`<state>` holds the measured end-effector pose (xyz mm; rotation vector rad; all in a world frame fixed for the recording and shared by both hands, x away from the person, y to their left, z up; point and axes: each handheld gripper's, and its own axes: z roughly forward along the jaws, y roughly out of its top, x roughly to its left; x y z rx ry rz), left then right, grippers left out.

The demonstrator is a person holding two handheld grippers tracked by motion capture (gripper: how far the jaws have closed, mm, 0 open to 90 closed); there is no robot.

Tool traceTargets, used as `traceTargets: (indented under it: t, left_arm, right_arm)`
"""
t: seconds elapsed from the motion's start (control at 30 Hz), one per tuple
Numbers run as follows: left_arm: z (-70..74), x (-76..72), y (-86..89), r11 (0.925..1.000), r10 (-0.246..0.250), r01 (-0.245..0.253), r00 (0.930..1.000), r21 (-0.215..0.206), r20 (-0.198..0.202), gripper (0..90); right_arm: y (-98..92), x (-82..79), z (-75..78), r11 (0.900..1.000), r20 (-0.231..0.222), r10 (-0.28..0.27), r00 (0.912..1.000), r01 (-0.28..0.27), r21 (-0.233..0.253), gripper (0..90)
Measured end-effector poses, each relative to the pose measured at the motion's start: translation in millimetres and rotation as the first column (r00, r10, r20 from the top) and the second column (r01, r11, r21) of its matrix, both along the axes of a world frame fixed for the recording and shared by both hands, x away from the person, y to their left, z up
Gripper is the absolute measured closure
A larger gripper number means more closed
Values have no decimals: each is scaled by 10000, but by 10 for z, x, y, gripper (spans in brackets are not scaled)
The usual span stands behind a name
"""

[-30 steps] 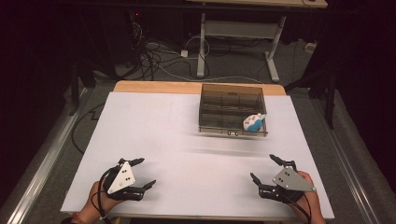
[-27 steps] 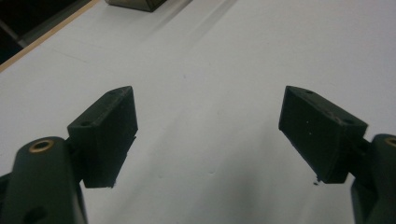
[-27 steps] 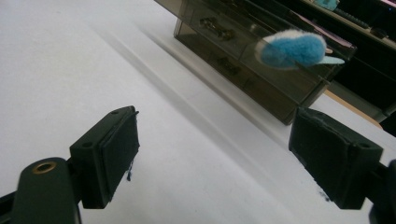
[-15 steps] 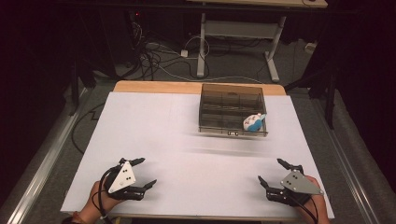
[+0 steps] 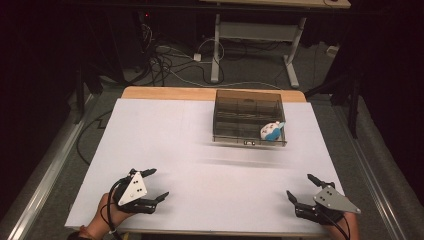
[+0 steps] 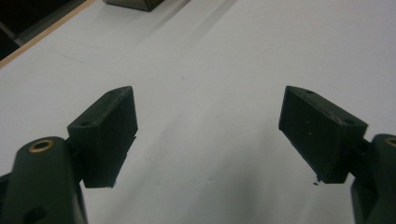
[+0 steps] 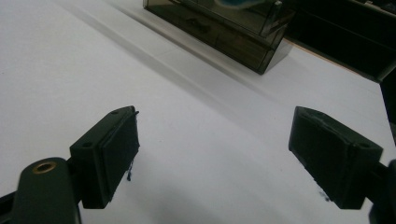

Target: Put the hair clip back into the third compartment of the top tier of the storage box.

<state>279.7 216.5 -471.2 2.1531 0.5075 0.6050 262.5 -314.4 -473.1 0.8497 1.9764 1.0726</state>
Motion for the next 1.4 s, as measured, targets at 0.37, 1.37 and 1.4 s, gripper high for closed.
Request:
traceTargets:
  t: [0.37, 1.37, 1.4]
  left_arm:
    - [4, -17, 25, 10000, -43, 43, 9999, -30, 103, 185]
    - [-3, -9, 16, 9999, -119, 119, 9999, 10, 54, 185]
    - [-2, -9, 16, 9999, -119, 118, 9999, 7, 56, 185]
  right_arm:
    - [105, -27, 64, 9999, 140, 147, 9998, -147, -27, 160]
    - [261, -9, 80, 9979, 85, 631, 9980, -629, -151, 160]
    - [265, -8, 79, 9979, 73, 636, 9980, -635, -148, 160]
